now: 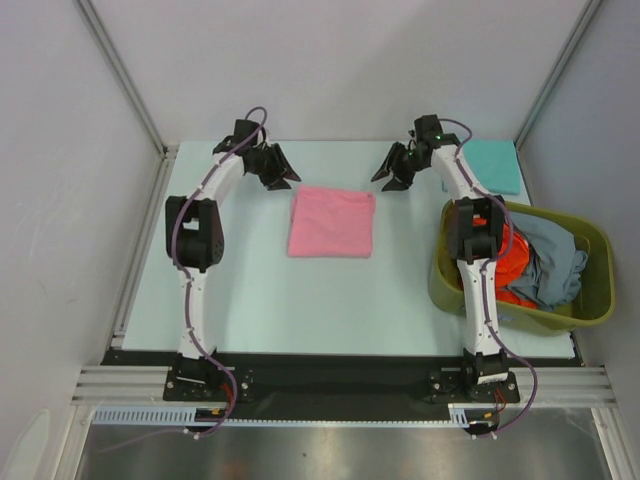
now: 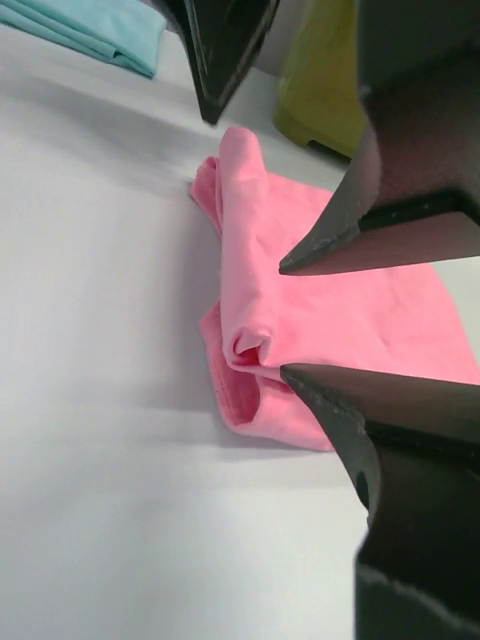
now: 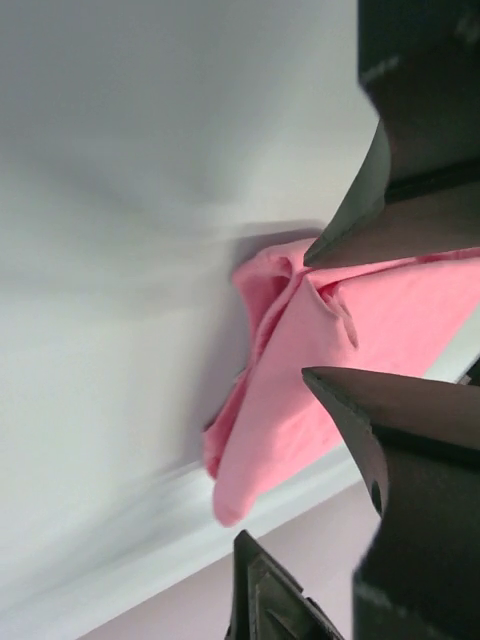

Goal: Fold and stack the t-shirts
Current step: Fold the tshirt

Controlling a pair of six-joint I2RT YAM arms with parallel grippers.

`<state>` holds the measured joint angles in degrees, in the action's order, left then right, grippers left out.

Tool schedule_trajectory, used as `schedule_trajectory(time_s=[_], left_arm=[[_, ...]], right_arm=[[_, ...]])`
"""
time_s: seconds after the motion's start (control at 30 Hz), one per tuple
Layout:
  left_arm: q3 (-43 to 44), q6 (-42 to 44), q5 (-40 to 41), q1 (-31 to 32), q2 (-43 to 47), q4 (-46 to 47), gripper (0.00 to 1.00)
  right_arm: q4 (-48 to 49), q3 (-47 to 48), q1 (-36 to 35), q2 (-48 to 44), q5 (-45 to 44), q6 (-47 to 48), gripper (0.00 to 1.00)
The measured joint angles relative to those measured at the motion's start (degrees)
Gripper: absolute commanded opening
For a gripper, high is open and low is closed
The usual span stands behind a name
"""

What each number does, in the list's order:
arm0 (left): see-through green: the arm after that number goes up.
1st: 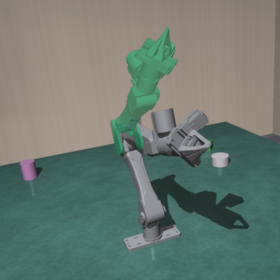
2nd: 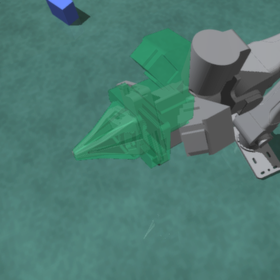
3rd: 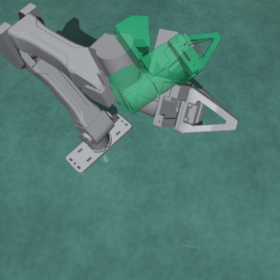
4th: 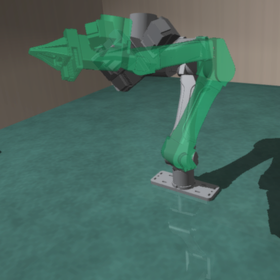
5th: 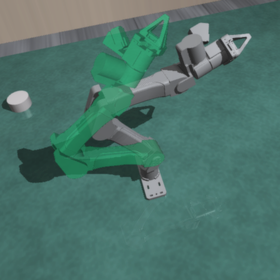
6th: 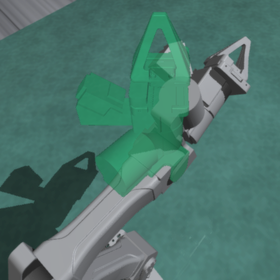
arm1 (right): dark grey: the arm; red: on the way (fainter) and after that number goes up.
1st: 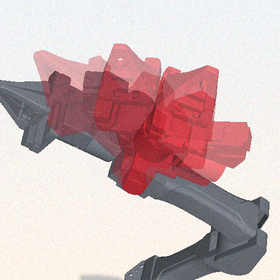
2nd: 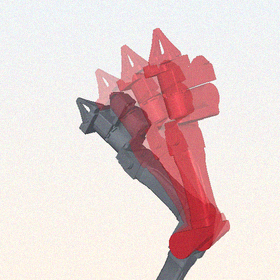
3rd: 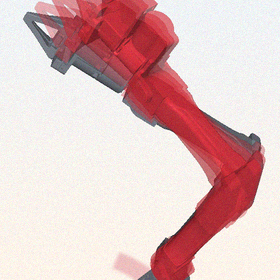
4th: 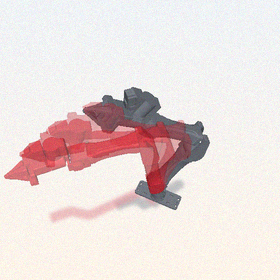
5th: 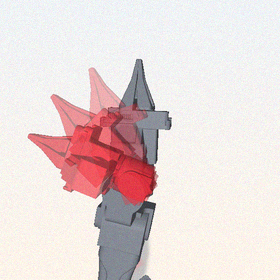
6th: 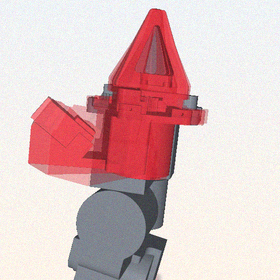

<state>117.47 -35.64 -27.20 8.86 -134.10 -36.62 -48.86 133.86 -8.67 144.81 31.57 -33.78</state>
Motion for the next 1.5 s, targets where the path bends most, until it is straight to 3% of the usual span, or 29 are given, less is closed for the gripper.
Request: schedule_trajectory(time_s=[0.13, 0.27, 0.37, 0.4, 0.5, 0.63, 0.83, 1.13, 1.5], left_arm=[[-4.70, 0.20, 1.09, 0.00, 3.50, 1.90, 0.38], [-15.15, -0.70, -3.39, 0.61, 11.37, 7.02, 0.31], [-21.24, -3.34, -8.92, 2.62, 15.37, 15.06, 0.24], [-23.04, -4.48, -10.84, 3.58, 15.91, 18.62, 0.22], [-28.59, -9.49, -15.52, 6.27, 15.78, 30.21, 0.21], [-33.92, -18.08, -20.31, 8.24, 11.28, 46.10, 0.18], [-34.03, -23.15, -21.24, 7.04, 0.83, 57.61, 0.18], [-30.67, -24.28, -21.44, 5.18, -4.35, 62.16, 0.17], [-25.55, -22.69, -21.16, 4.11, -5.05, 57.92, 0.20]], right_arm=[[-2.08, 2.84, 1.11, -1.44, -1.90, 2.62, 0.56], [-1.22, -6.78, 0.46, -8.11, -1.70, 4.07, 0.51], [1.90, -16.96, -2.05, -13.31, 0.48, 3.78, 0.30], [3.41, -19.23, -3.19, -14.10, 1.53, 3.17, 0.17], [9.70, -23.98, -6.16, -14.32, 4.02, 0.74, 0.04], [20.00, -29.24, -8.66, -13.40, 7.23, -4.33, 0.02], [38.84, -32.79, -7.41, -8.72, 9.99, -11.47, 0.02], [55.17, -32.70, -3.43, -1.57, 13.51, -19.23, 0.09], [52.83, -22.10, -1.33, 4.37, 12.83, -22.64, 0.09]])
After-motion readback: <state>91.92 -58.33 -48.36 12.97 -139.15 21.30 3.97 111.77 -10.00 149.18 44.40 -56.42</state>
